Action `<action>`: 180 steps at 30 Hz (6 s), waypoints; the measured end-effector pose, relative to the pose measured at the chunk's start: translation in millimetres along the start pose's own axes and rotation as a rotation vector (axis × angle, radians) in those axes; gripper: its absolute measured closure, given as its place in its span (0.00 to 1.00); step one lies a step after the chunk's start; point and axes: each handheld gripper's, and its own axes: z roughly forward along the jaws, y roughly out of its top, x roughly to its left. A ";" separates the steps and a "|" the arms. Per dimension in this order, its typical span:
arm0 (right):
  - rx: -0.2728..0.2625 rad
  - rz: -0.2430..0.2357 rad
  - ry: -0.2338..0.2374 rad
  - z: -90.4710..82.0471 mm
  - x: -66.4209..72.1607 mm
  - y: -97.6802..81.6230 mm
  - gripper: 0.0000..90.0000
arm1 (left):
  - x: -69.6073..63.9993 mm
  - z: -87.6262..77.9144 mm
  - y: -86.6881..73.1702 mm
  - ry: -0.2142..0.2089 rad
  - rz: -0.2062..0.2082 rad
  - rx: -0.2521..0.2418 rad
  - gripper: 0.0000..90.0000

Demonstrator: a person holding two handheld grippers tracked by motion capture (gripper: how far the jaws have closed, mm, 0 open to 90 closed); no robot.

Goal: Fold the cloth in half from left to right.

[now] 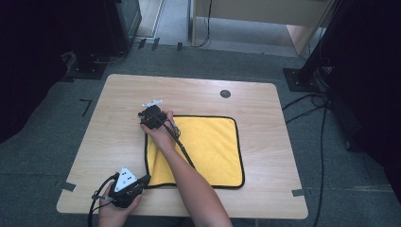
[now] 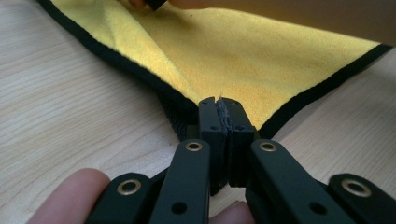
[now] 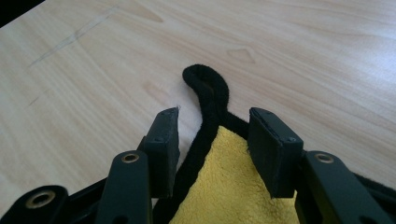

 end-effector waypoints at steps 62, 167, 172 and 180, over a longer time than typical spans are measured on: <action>-0.120 0.184 -0.219 -144.9 -241.2 -83.2 0.75 | -138.5 110.3 93.4 -0.247 0.062 -0.089 0.57; 0.015 0.294 -0.069 -287.0 -108.3 -248.5 0.92 | -72.0 47.4 12.0 -0.222 0.397 0.085 0.80; -0.057 0.321 -0.077 -296.9 -124.8 -241.8 0.76 | -58.6 42.0 18.1 -0.343 0.271 0.005 0.51; -0.158 0.293 -0.157 -292.5 -155.5 -204.9 0.73 | -38.0 62.2 32.6 -0.245 -0.025 -0.023 0.45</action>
